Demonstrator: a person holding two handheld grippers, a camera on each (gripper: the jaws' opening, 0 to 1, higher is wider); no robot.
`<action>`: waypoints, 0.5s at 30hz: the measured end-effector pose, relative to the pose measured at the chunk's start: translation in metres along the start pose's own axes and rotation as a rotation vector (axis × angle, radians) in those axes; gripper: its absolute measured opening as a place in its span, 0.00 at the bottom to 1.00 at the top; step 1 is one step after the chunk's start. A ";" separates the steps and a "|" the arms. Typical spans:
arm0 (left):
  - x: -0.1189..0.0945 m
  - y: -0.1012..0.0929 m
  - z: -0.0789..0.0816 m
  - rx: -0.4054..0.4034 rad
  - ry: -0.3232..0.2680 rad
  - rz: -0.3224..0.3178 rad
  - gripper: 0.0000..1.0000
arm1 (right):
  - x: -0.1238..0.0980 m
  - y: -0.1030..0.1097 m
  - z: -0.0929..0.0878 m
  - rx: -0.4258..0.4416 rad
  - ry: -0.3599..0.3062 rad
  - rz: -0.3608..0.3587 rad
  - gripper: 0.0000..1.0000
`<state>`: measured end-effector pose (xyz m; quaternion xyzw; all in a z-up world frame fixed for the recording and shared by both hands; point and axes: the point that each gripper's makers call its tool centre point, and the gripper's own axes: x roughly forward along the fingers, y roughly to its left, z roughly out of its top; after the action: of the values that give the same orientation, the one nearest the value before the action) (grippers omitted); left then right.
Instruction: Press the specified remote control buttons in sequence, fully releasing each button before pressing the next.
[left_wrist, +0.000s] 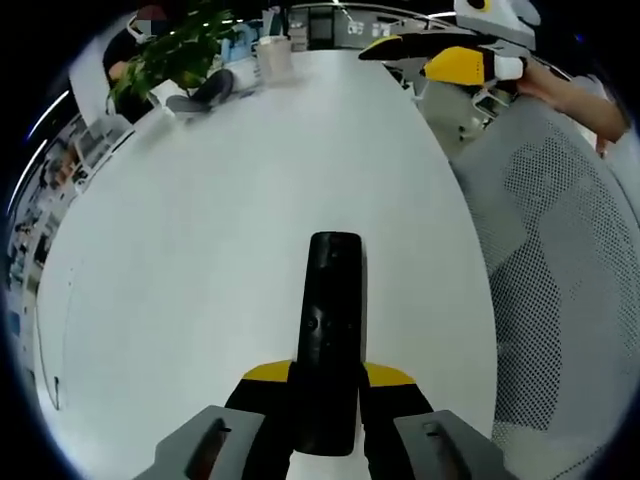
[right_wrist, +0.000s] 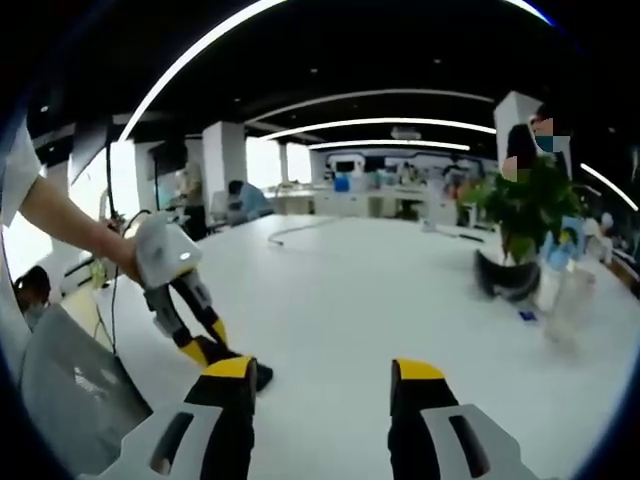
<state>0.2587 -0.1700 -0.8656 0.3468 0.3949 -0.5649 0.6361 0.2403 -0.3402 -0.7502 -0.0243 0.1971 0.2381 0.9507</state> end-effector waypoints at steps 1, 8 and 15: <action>0.000 0.000 0.000 -0.005 -0.002 0.003 0.24 | 0.000 0.000 -0.001 -0.005 0.006 0.002 0.50; 0.000 -0.007 -0.001 -0.013 -0.011 0.009 0.24 | 0.001 0.001 -0.002 -0.011 0.013 0.006 0.48; -0.001 -0.015 -0.001 -0.001 -0.007 0.006 0.24 | 0.001 0.005 -0.006 -0.032 0.037 0.021 0.46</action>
<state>0.2432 -0.1705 -0.8653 0.3459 0.3920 -0.5640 0.6392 0.2369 -0.3359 -0.7559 -0.0417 0.2109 0.2505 0.9439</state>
